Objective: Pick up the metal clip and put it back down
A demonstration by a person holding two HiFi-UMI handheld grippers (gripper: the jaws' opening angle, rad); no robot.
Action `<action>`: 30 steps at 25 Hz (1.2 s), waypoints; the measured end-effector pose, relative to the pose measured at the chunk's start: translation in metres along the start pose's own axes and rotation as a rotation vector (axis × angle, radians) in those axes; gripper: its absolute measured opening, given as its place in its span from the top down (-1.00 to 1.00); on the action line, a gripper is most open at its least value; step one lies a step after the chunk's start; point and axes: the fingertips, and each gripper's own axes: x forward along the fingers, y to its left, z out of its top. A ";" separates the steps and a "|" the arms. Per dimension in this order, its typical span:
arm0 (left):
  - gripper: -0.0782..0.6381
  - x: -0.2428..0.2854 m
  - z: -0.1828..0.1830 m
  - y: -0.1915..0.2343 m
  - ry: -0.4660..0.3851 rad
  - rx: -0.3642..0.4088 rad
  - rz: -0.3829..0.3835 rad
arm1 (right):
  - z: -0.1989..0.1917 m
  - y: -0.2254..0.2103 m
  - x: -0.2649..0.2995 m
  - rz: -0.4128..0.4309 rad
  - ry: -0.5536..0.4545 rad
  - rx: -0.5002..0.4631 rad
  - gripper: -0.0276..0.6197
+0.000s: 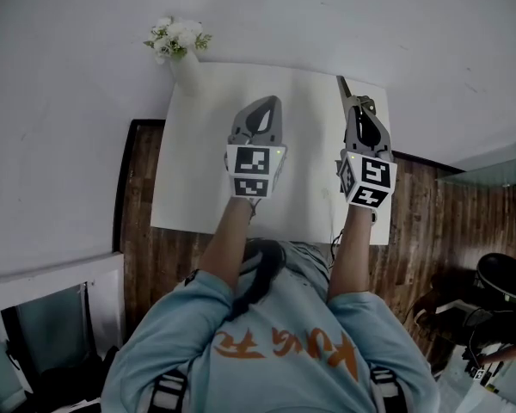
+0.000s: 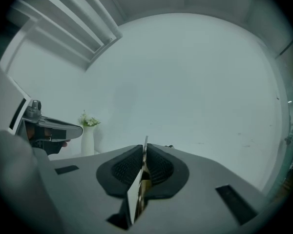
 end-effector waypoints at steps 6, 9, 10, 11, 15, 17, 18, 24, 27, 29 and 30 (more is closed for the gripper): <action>0.73 0.008 0.003 -0.019 -0.005 0.010 -0.003 | -0.004 -0.020 -0.005 0.000 -0.009 0.001 0.80; 0.73 0.012 0.000 -0.030 0.005 0.007 -0.007 | -0.008 -0.029 -0.008 0.011 -0.005 0.015 0.80; 0.73 0.013 -0.002 -0.034 0.009 0.007 -0.009 | -0.010 -0.032 -0.009 0.014 -0.001 0.020 0.80; 0.73 0.015 -0.003 -0.038 0.012 0.008 -0.010 | -0.012 -0.035 -0.010 0.015 0.002 0.026 0.80; 0.73 0.024 -0.013 -0.052 0.035 0.006 -0.013 | -0.028 -0.053 -0.008 0.017 0.012 0.055 0.80; 0.73 0.029 -0.020 -0.058 0.056 0.006 -0.009 | -0.037 -0.061 -0.005 0.023 0.026 0.076 0.80; 0.73 0.032 -0.024 -0.060 0.065 0.008 -0.007 | -0.043 -0.066 -0.004 0.025 0.036 0.087 0.80; 0.73 0.058 -0.052 -0.073 0.130 -0.003 0.001 | -0.078 -0.097 0.017 0.034 0.093 0.161 0.80; 0.73 0.074 -0.065 -0.080 0.170 0.002 -0.002 | -0.099 -0.113 0.035 0.041 0.119 0.208 0.80; 0.73 0.085 -0.073 -0.085 0.196 0.007 -0.003 | -0.113 -0.127 0.050 0.038 0.129 0.262 0.80; 0.73 0.089 -0.076 -0.085 0.207 0.008 -0.001 | -0.119 -0.133 0.058 0.040 0.135 0.283 0.80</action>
